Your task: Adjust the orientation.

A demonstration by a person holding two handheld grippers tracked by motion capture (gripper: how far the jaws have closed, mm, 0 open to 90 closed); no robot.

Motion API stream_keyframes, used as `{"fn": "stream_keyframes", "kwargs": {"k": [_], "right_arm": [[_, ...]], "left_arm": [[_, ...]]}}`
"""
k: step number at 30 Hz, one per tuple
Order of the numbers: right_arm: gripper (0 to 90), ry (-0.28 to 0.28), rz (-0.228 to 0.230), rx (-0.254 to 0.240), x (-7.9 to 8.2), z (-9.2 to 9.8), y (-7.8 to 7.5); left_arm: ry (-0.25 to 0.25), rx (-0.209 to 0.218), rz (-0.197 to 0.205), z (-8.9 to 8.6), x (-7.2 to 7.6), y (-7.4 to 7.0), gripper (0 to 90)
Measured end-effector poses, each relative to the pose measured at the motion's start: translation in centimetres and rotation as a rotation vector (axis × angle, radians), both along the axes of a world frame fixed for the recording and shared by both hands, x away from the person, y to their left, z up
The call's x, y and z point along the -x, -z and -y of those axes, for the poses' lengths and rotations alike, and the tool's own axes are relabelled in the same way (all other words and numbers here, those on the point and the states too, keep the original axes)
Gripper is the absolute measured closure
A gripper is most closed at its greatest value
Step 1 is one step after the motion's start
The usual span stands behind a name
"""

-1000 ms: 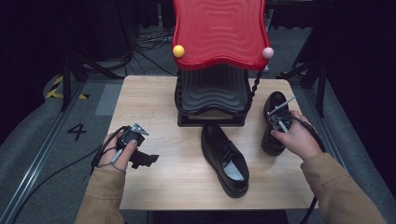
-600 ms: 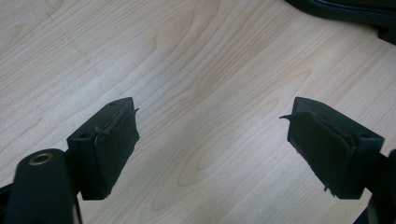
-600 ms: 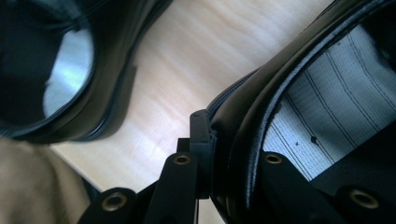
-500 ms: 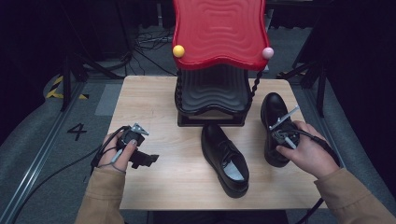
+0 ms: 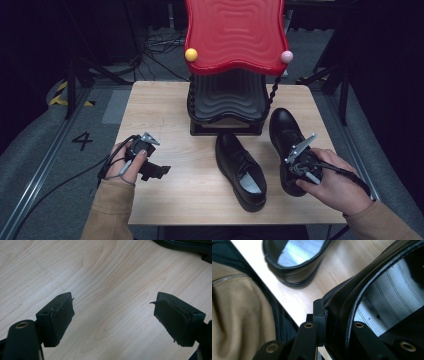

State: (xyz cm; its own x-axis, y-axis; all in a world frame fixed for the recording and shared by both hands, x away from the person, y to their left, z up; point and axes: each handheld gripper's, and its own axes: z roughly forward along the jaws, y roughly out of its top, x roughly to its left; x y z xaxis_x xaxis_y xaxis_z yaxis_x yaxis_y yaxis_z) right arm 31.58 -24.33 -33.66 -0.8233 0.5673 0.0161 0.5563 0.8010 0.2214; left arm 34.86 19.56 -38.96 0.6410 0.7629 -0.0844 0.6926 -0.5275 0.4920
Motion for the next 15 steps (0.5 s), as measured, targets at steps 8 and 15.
{"fn": "stream_keyframes", "kwargs": {"k": [8,15], "right_arm": [[83.2,-0.107,-0.011,0.008,1.5,-0.9,0.4],[82.8,-0.16,-0.005,0.041,1.6,-1.1,0.8]], "left_arm": [[0.0,0.001,-0.003,0.1,0.0,0.0,16.7],[0.0,-0.001,-0.002,0.0,0.0,0.0,16.7]]}}
